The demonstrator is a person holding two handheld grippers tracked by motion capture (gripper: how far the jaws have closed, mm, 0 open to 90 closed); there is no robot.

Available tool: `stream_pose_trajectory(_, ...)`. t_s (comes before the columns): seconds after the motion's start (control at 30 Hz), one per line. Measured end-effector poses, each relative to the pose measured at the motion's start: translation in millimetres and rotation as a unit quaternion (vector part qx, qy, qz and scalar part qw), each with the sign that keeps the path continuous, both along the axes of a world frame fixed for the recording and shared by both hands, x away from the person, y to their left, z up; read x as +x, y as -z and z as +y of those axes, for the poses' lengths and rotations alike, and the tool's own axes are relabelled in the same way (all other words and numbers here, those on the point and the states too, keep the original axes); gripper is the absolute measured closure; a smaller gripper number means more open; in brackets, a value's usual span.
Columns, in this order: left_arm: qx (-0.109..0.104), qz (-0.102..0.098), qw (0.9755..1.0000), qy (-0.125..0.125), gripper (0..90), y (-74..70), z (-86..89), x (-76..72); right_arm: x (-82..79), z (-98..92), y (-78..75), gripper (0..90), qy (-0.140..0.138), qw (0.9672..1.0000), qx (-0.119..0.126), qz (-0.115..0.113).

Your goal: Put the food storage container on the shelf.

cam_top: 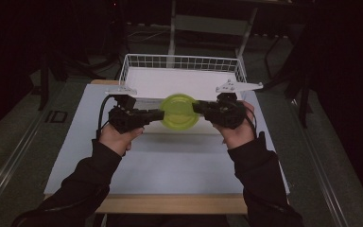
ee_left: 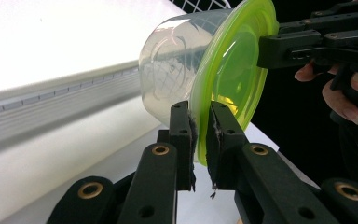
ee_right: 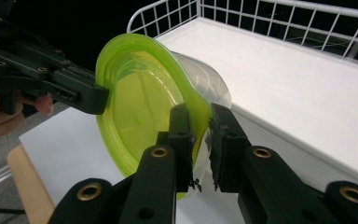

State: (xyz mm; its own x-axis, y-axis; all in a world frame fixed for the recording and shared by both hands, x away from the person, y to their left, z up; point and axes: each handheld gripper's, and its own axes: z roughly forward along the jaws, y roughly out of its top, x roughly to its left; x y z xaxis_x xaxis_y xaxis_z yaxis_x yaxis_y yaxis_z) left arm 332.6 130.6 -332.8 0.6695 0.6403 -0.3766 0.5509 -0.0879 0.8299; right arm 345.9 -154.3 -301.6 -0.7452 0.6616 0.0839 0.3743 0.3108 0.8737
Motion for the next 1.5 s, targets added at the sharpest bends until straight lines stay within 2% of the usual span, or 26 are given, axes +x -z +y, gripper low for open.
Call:
stream_pose_trajectory(0.17,-0.002,0.000,1.0000,-0.002,82.2,-11.9,-0.9,10.9,11.7,1.5,-16.3,79.9,0.008,1.0000,-0.005,0.000)
stream_pose_trajectory(0.27,-0.005,0.000,1.0000,-0.003,82.1,-18.8,-2.2,18.5,16.9,1.0,-20.9,79.9,0.012,0.9999,-0.004,0.000)
stream_pose_trajectory(0.53,-0.017,0.014,0.9998,-0.004,82.2,-32.2,-5.4,43.1,42.2,-2.4,-34.9,79.7,0.025,0.9995,0.001,0.019)
stream_pose_trajectory(0.57,-0.019,0.019,0.9996,-0.005,82.2,-32.9,-5.9,46.0,49.5,-3.0,-36.3,79.5,0.029,0.9992,0.003,0.025)
stream_pose_trajectory(0.77,-0.011,0.040,0.9990,-0.015,82.2,-32.5,-9.8,65.0,65.2,-1.3,-33.7,79.4,0.043,0.9982,-0.005,0.041)
stream_pose_trajectory(0.97,-0.007,0.065,0.9977,-0.019,82.0,-29.7,-11.2,80.6,86.5,-3.5,-27.2,79.4,0.045,0.9950,0.005,0.088)
stream_pose_trajectory(1.07,-0.008,0.072,0.9972,-0.017,81.8,-26.4,-10.8,86.3,92.1,-3.4,-24.9,79.4,0.047,0.9939,0.005,0.100)
stream_pose_trajectory(1.17,-0.007,0.074,0.9971,-0.018,81.0,-23.5,-10.6,91.4,97.8,-2.6,-23.2,79.4,0.049,0.9924,0.004,0.113)
stream_pose_trajectory(1.23,-0.014,0.069,0.9970,-0.032,80.7,-22.0,-11.0,93.0,101.9,-2.8,-22.6,79.5,0.049,0.9913,0.007,0.122)
stream_pose_trajectory(1.33,-0.008,0.061,0.9976,-0.033,79.7,-20.3,-12.8,95.1,109.8,-3.3,-21.0,79.4,0.052,0.9885,0.011,0.142)
stream_pose_trajectory(1.43,-0.004,0.069,0.9970,-0.033,79.7,-16.2,-12.9,100.4,116.8,-3.3,-18.6,79.4,0.051,0.9858,0.007,0.160)
stream_pose_trajectory(1.5,-0.005,0.065,0.9971,-0.039,79.1,-14.6,-12.8,102.9,120.2,-1.0,-18.3,79.4,0.055,0.9850,0.003,0.163)
